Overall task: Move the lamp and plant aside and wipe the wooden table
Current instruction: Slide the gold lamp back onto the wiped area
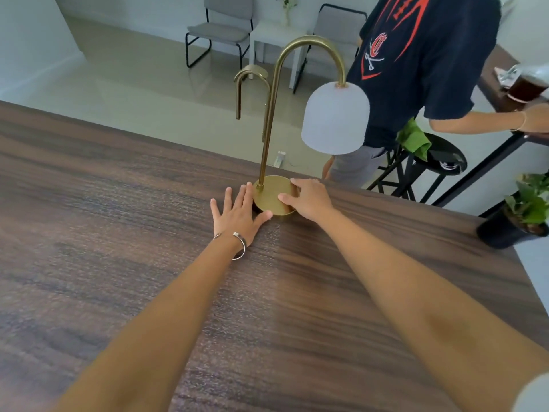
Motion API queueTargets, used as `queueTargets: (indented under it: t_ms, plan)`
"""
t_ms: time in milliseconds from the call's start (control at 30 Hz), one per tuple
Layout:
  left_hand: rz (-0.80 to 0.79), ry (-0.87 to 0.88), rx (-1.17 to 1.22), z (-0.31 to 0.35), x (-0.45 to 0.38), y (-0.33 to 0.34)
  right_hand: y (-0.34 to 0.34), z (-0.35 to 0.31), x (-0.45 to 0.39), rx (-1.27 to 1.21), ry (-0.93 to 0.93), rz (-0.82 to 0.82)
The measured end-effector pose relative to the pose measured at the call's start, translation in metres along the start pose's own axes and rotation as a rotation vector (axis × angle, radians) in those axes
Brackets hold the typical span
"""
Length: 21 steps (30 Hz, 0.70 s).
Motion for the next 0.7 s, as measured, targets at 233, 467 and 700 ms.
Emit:
queueTargets:
  t_ms: [233, 467, 700]
  plan:
    - [0.041, 0.056, 0.062, 0.041, -0.012, -0.005, -0.013, 0.048, 0.019, -0.021, 0.144, 0.014]
    - [-0.149, 0.265, 0.019, 0.101, -0.031, 0.009, -0.04, 0.118, 0.044, 0.1, 0.144, -0.009]
    - [-0.259, 0.458, 0.015, 0.177, -0.055, 0.034, -0.072, 0.215, 0.084, 0.108, 0.218, 0.029]
Point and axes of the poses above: each hand's wrist, its own x-axis away from the middle knuckle, its own y-axis out of the palm, z = x × y, the point moved 1 cm from there along -x, towards the middle knuckle, and after that the axes turned 12 degrees about y, right-handed, at the moved point
